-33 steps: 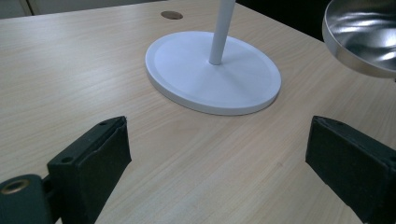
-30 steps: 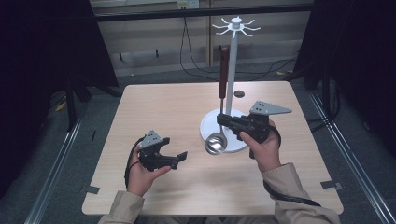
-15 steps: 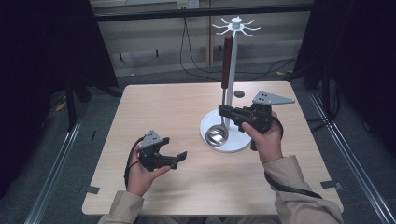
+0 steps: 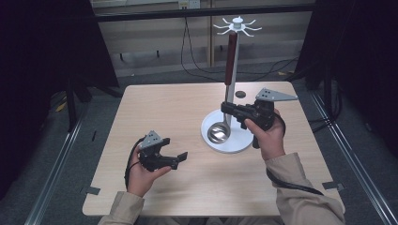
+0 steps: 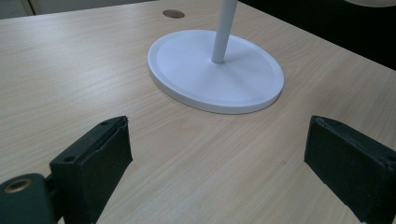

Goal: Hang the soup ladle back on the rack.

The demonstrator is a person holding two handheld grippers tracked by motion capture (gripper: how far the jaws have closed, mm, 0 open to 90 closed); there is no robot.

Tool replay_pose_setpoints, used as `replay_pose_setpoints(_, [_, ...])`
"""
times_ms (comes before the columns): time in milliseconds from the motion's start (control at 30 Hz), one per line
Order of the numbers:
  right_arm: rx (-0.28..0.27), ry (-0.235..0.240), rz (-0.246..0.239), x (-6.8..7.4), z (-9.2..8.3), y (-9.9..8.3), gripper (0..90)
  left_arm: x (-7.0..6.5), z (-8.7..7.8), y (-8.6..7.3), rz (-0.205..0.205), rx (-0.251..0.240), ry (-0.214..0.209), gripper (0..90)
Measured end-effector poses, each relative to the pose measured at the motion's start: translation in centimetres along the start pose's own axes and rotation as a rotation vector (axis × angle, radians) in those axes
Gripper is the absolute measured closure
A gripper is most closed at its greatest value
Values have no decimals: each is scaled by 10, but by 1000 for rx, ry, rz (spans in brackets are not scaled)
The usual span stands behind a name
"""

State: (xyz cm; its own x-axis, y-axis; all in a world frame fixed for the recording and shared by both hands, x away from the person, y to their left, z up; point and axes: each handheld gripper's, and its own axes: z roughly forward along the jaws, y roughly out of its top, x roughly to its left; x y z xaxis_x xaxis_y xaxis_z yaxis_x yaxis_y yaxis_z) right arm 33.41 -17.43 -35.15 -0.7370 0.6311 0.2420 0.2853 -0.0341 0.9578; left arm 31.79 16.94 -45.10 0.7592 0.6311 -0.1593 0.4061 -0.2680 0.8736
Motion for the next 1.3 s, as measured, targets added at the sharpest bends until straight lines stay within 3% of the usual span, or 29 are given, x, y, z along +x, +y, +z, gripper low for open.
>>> replay_pose_setpoints(600, [-12,18,18,-5,-4,-2,856,0,1,-2,-1,9,1,81])
replay_pose_setpoints(967, [-4,41,-4,0,2,0,856,1,0,-2,2,12,7,84])
replay_pose_setpoints(1300, [-3,40,13,-6,3,2,856,3,-1,-3,-1,13,5,85])
